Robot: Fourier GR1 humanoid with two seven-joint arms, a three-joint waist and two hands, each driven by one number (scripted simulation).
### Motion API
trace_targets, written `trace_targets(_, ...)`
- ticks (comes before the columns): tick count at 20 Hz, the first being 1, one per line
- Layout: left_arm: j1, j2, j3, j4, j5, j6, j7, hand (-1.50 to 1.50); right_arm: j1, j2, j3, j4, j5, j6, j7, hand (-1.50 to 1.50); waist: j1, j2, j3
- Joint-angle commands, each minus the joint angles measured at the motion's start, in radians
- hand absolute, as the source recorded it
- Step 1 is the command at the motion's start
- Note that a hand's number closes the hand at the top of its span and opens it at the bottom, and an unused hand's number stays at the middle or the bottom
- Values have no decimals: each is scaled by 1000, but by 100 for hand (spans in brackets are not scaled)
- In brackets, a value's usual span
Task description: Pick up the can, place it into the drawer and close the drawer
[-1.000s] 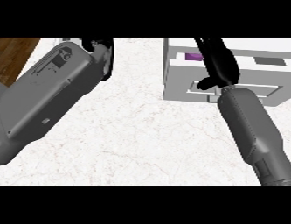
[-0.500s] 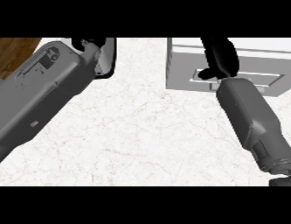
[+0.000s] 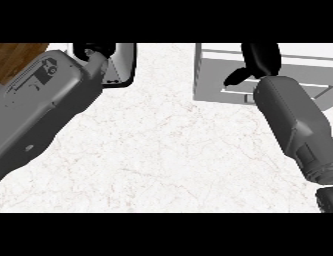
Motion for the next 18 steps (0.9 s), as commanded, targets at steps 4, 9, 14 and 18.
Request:
trace_targets(4,44,33,-4,-59,-16,-13,16,-150,-118,-47,-22,47,4,9,39,-150,22,-1,-3)
trace_targets(9,48,56,19,-73,-9,-27,33,-150,-145,-18,-90,70,-87,100,-98,-150,26,6,-1)
trace_targets(14,51,43,-1,-99,-20,-7,45,-150,-155,44,-286,58,-306,191,-195,-150,21,4,3)
trace_targets(18,98,71,1,-128,-22,-17,43,-150,-159,32,-387,58,-408,260,-252,-150,18,-4,1)
